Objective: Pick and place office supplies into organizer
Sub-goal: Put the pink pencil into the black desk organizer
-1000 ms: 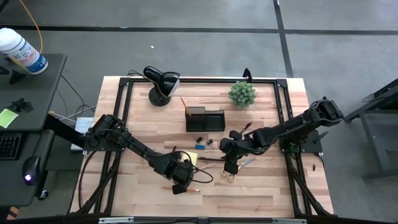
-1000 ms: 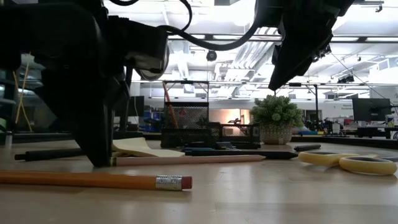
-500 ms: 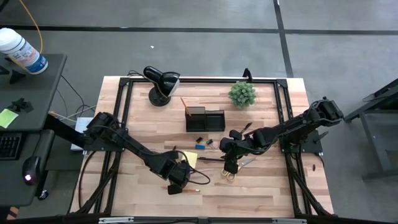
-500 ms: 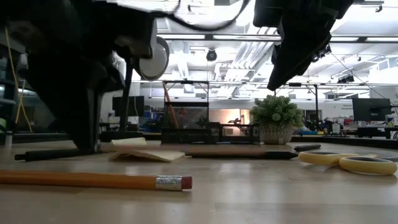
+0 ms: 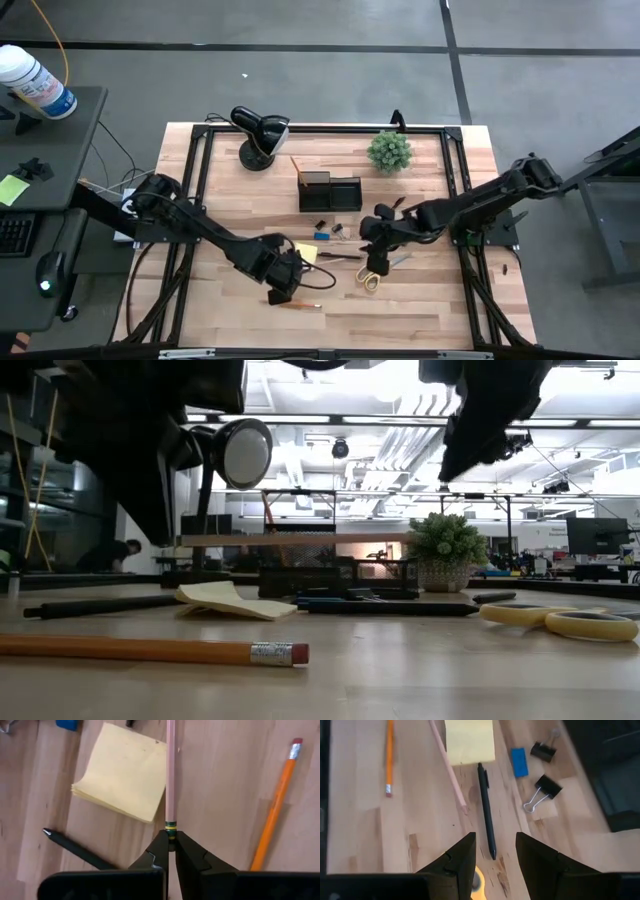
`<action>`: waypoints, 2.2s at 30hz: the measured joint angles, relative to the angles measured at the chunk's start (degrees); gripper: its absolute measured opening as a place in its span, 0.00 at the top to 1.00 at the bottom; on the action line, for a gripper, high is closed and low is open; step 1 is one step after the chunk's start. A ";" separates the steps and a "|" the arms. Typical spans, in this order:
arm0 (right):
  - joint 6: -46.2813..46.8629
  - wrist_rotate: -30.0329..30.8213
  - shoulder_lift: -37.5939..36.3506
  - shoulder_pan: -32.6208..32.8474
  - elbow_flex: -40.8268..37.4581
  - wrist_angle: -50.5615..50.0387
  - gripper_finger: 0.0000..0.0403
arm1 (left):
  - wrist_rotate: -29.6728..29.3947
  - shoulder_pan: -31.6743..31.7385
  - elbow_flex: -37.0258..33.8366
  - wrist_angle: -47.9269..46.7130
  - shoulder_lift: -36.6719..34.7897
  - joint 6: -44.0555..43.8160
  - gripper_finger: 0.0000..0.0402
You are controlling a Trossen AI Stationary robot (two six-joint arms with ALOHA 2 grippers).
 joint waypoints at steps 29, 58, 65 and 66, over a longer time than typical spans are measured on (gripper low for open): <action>-0.90 6.89 -17.44 -0.74 0.00 -1.45 0.66 | -19.52 12.17 19.52 -33.51 -4.35 20.17 1.00; -0.83 6.68 -17.42 -0.70 0.00 -1.39 0.66 | -38.75 30.03 29.40 -46.45 -4.33 71.44 1.00; -0.83 6.87 -17.42 -0.70 0.00 -1.35 0.66 | -42.03 31.63 29.33 -46.41 -3.56 84.18 1.00; -0.83 6.87 -17.42 -0.70 0.00 -1.35 0.66 | -42.01 31.65 29.07 -46.18 -3.49 85.49 1.00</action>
